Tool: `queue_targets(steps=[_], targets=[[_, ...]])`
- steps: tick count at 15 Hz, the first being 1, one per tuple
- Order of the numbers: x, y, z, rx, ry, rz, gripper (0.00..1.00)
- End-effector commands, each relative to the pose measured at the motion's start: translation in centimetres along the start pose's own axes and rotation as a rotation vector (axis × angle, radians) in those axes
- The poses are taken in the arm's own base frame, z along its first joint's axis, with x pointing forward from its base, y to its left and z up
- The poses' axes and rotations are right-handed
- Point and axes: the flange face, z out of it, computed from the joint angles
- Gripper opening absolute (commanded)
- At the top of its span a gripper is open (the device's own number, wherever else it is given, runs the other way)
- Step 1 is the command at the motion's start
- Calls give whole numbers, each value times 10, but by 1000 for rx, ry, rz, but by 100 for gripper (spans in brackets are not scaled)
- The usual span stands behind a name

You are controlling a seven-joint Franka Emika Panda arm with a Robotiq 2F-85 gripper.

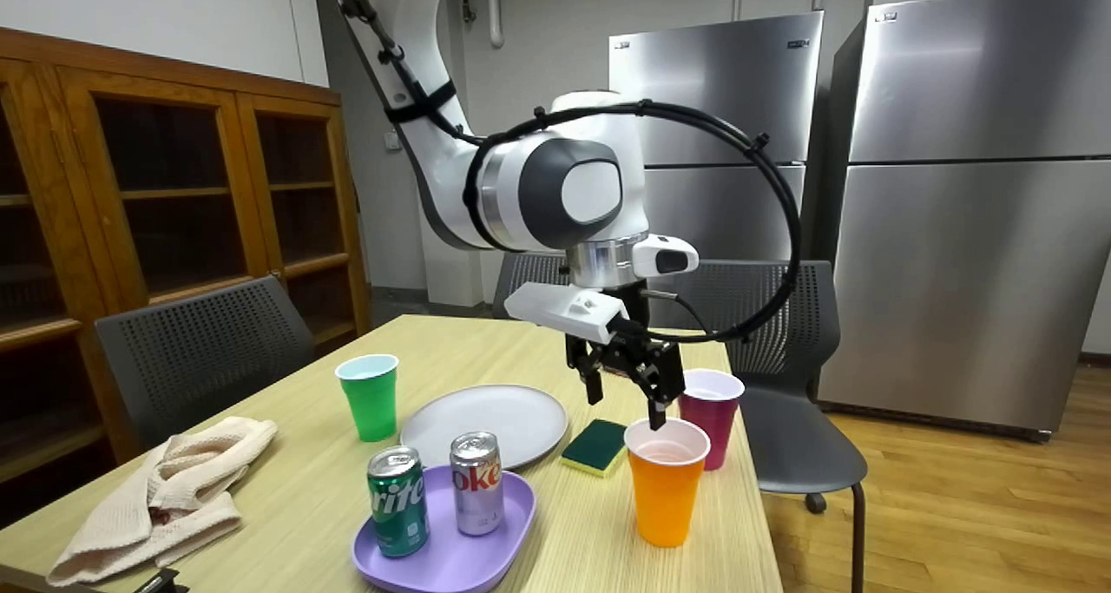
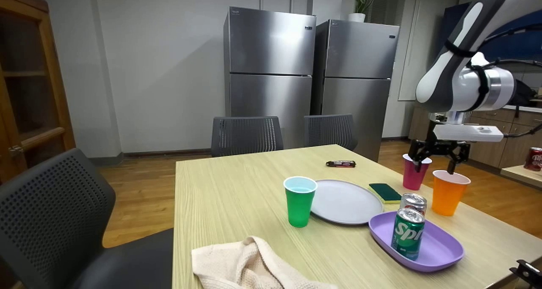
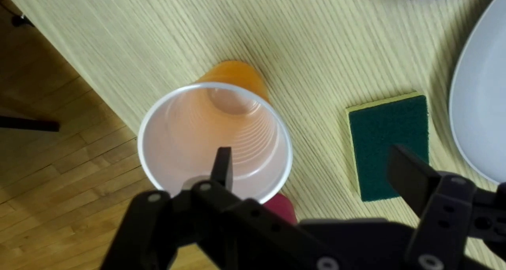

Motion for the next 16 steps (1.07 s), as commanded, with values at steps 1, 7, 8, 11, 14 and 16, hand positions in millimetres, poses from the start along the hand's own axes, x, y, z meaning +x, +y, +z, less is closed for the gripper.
queue_targets(steps=[1, 7, 8, 11, 14, 16], targets=[[12, 2, 9, 17, 21, -18, 100], [16, 5, 21, 21, 21, -38, 100], [16, 5, 22, 21, 21, -40, 100], [17, 8, 22, 20, 25, -47, 66], [18, 10, 22, 19, 30, -53, 40], [19, 11, 22, 18, 33, -55, 27]])
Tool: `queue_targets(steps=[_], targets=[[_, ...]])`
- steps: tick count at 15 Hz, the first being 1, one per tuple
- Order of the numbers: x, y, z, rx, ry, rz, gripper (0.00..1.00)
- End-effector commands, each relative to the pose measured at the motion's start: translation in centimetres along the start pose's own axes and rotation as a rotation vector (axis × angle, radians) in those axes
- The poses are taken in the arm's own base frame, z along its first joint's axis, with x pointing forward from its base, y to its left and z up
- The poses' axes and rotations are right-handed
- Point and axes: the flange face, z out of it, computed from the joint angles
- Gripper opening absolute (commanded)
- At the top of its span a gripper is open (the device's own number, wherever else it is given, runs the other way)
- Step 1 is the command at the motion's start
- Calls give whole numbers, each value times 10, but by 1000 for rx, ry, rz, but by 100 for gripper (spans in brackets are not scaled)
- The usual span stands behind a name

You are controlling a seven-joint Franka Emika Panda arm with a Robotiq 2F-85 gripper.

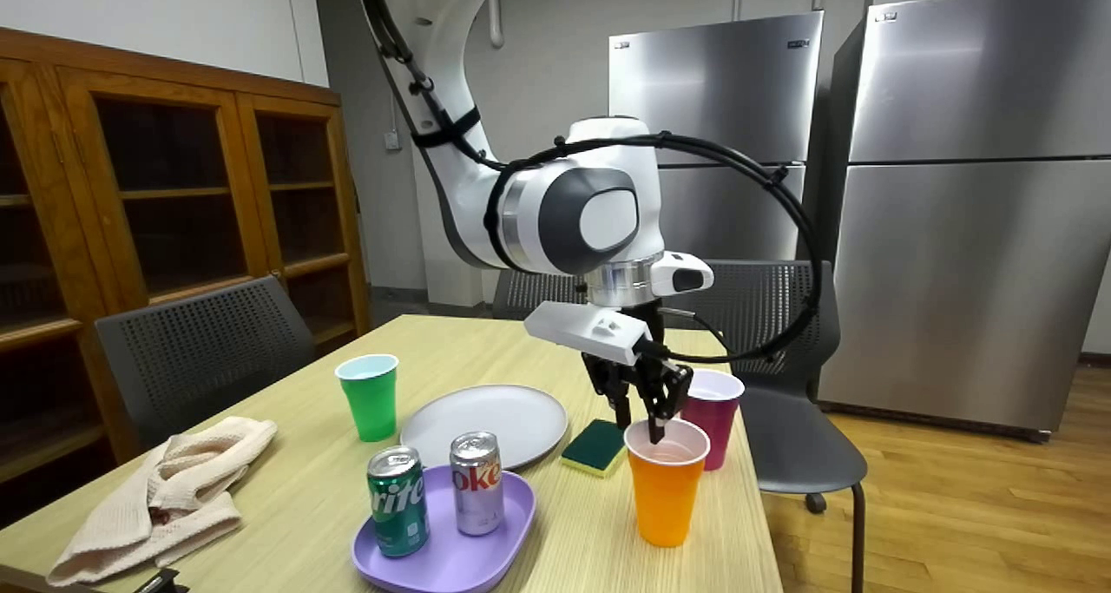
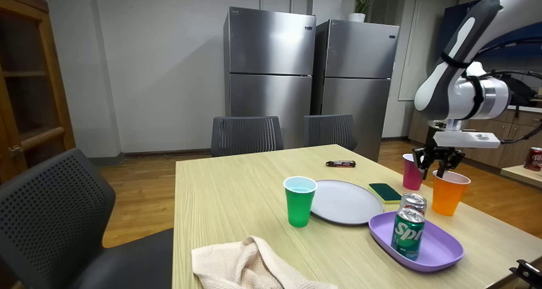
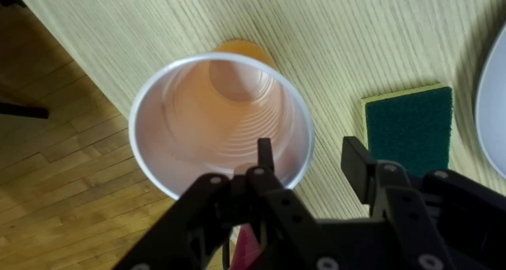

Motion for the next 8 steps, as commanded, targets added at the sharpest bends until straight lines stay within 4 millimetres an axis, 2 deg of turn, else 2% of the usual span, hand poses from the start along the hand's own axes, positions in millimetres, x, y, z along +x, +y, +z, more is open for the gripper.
queue_targets(steps=[1, 3, 4, 8], targets=[[6, 3, 0, 11, 17, -16, 18], [7, 4, 1, 7, 18, -15, 3], [7, 4, 1, 5, 17, -15, 0], [7, 8, -5, -35, 11, -46, 1]])
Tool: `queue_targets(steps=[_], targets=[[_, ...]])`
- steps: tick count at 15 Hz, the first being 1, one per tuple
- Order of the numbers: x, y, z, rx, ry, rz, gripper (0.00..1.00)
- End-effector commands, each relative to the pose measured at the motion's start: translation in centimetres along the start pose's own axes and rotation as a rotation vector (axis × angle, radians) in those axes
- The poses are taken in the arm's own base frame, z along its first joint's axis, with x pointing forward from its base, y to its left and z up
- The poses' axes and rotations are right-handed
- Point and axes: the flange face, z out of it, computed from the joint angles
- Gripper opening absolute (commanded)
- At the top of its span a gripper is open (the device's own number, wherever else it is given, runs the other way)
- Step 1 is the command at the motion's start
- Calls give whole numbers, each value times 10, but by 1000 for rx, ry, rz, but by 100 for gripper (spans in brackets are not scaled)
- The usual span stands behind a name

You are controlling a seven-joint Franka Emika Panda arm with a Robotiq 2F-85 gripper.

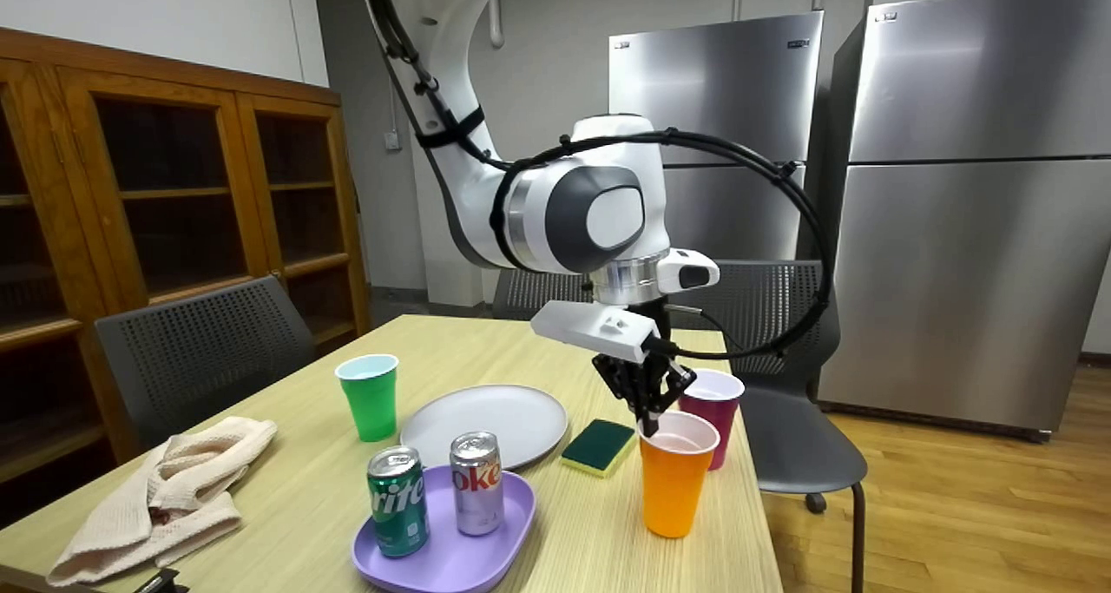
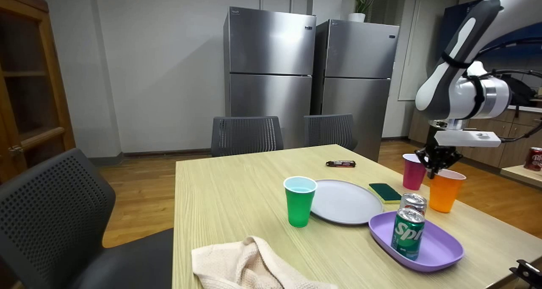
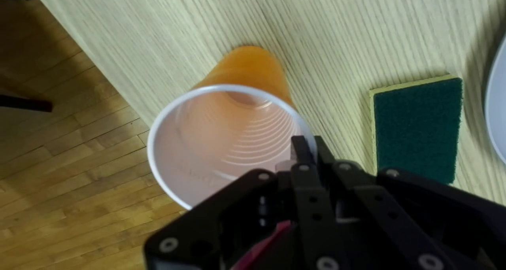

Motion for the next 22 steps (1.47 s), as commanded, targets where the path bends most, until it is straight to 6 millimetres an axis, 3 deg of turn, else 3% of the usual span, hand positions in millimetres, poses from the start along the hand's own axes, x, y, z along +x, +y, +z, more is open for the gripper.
queue_targets(steps=[1, 6, 12, 22], targets=[[3, 5, -8, -33, 0, -54, 1], [13, 1, -33, -56, 31, -121, 1], [18, -24, -69, -46, 94, -177, 1], [8, -75, -95, -13, 133, -243, 1]])
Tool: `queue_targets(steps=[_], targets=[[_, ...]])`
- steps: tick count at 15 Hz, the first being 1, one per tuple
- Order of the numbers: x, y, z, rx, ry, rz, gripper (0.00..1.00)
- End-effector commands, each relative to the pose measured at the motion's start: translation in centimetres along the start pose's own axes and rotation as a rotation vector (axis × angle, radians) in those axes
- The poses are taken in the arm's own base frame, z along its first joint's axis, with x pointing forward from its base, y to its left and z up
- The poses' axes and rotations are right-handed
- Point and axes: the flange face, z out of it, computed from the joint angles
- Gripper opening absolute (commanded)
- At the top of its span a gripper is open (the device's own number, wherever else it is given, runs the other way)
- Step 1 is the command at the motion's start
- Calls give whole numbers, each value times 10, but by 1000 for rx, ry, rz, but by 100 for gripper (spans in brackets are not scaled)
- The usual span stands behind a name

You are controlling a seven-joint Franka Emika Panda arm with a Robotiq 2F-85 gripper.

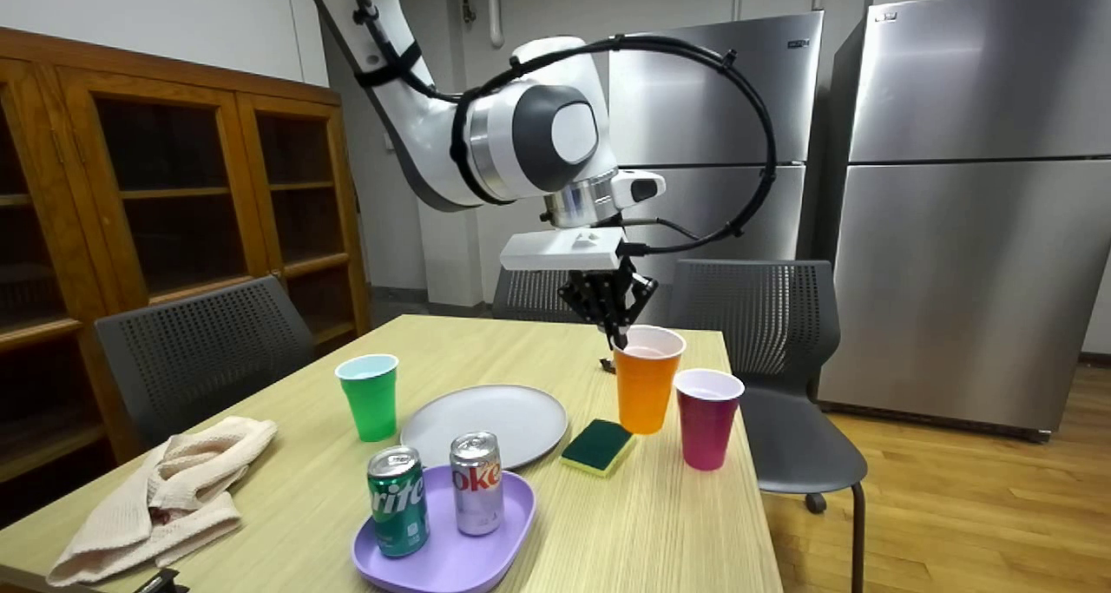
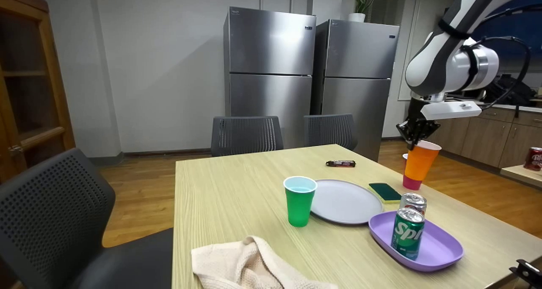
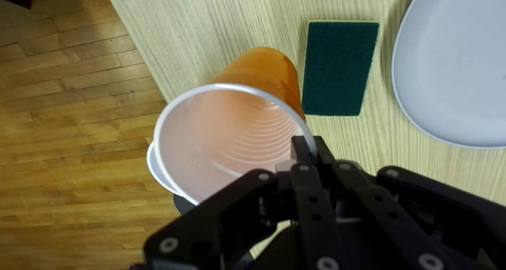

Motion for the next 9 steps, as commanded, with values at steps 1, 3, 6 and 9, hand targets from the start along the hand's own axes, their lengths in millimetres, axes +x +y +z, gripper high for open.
queue_targets(steps=[1, 3, 6, 9], targets=[[-7, -25, -17, 18, -2, -34, 1], [-8, -43, -20, 36, 0, -55, 1], [-10, -70, -22, 58, 4, -95, 1], [-15, -97, -21, 78, 3, -134, 1]])
